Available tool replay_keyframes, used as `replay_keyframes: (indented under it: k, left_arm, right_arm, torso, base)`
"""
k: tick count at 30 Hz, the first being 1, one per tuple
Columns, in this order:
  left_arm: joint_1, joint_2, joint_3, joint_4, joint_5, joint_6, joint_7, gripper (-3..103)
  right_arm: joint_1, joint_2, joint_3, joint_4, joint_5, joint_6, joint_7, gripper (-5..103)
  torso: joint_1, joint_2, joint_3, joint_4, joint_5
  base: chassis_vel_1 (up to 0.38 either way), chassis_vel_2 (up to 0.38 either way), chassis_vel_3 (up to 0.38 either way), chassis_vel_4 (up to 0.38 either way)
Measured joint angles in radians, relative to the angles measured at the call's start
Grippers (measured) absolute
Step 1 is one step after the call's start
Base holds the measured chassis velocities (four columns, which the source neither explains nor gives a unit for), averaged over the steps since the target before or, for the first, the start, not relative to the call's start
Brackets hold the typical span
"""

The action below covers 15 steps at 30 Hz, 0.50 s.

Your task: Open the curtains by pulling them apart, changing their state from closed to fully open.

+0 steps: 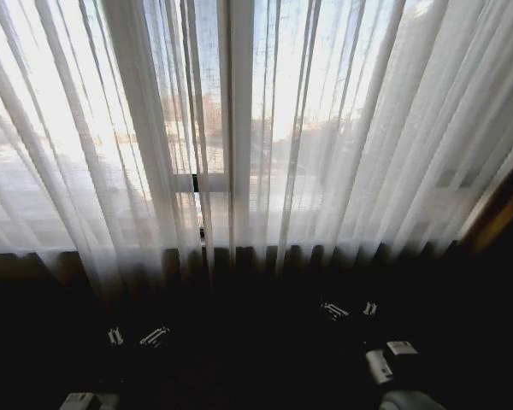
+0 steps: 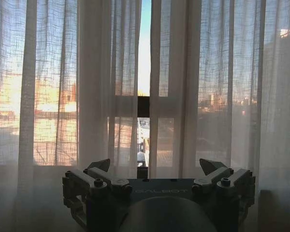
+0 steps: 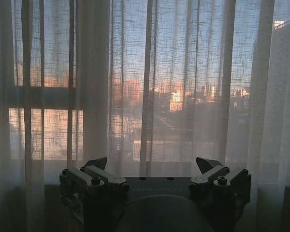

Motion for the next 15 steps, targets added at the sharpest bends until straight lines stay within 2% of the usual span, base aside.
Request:
replay_keyframes:
  k: [15]
  left_arm:
    - [0.003, 0.004, 0.003, 0.02, -0.011, -0.03, 0.003, 100]
  right_arm:
    - [-0.001, 0.001, 0.001, -0.003, -0.018, 0.009, -0.044, 100]
  torso:
    - [0.0, 0.0, 0.0, 0.0001, 0.0]
  base:
    - [0.0, 0.0, 0.0, 0.0]
